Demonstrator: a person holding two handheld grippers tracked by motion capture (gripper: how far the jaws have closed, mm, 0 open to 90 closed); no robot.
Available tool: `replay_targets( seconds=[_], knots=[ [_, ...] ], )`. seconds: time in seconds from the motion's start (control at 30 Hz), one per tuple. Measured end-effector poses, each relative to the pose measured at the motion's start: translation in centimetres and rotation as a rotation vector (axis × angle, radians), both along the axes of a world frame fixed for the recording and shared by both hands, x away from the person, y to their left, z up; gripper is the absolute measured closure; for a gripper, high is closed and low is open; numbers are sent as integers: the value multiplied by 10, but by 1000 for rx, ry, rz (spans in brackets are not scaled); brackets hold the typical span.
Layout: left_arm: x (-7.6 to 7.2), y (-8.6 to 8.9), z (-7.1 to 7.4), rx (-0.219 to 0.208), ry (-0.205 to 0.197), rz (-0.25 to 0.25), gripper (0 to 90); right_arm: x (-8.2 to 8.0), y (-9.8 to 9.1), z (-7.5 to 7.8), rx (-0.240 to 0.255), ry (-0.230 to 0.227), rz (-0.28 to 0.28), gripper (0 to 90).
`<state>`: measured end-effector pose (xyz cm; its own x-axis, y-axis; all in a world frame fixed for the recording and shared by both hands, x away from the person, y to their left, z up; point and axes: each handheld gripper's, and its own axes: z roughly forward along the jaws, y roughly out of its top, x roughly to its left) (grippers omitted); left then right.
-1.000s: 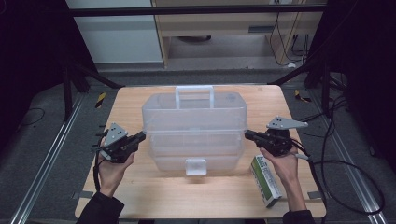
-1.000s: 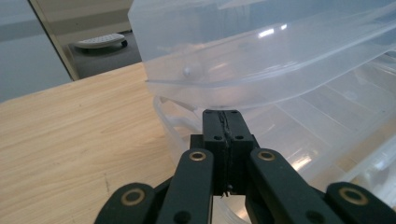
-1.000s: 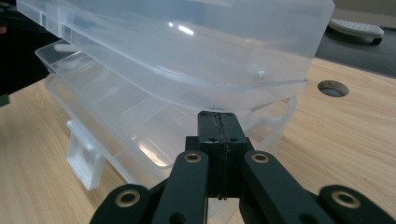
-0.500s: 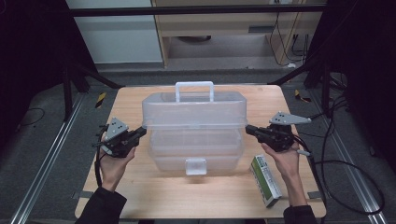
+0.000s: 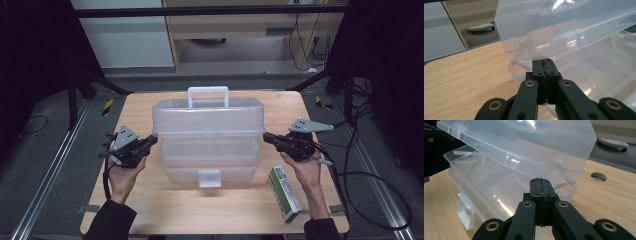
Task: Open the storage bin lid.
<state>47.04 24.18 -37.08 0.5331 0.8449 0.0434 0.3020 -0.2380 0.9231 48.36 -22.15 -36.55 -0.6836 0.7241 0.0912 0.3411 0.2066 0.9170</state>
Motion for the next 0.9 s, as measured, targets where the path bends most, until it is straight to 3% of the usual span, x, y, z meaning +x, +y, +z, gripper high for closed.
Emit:
replay_targets(
  seconds=[0.33,0.57,0.7,0.9],
  knots=[
    [-3,0,-4,4,-1,-3,855,0,0,-1,-7,6,7,900],
    [-7,10,-8,10,-9,52,719,-1,0,-1,-17,6,7,900],
    [-2,6,-10,26,-17,57,614,-1,0,-1,-17,5,7,900],
    [9,-2,-8,14,-30,36,584,-1,0,-1,-19,7,7,900]
  ],
)
